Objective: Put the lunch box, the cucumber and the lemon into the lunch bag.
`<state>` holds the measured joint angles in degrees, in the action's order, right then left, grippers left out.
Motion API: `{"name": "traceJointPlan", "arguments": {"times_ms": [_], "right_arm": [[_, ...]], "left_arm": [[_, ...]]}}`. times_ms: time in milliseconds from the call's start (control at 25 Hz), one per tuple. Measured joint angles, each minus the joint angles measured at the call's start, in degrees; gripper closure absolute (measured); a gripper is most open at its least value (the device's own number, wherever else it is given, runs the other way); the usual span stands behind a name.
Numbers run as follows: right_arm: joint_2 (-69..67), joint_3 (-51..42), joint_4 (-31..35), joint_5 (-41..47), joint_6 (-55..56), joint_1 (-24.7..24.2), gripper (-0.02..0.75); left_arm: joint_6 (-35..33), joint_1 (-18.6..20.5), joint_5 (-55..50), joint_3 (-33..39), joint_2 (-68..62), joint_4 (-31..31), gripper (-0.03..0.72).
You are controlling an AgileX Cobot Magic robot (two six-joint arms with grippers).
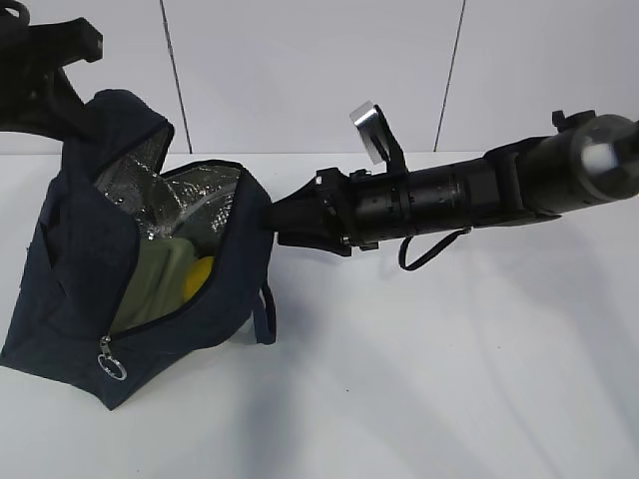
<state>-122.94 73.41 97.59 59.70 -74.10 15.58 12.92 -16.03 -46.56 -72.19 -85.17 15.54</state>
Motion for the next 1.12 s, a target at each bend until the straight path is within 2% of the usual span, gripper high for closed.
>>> {"name": "traceJointPlan", "arguments": {"times_ms": [120, 480, 720, 1120], "right_arm": [[-1.48, 1.33, 0.69, 1.18, -0.66, 0.0, 0.372], [-4.05, 3.63, 1.95, 3.39, -1.0, 0.0, 0.383], [-4.89, 3.72, 2.39, 4.1, -1.1, 0.0, 0.456], [-5.29, 3.74, 2.78, 4.7, -1.23, 0.35, 0.467]], "left_arm": [[0.0, 0.0, 0.0, 0.0, 0.0, 0.07, 0.693], [0.0, 0.0, 0.0, 0.0, 0.0, 0.07, 0.693], [0.0, 0.0, 0.0, 0.0, 0.0, 0.27, 0.693], [0.0, 0.0, -0.04, 0.0, 0.0, 0.98, 0.693]]}}
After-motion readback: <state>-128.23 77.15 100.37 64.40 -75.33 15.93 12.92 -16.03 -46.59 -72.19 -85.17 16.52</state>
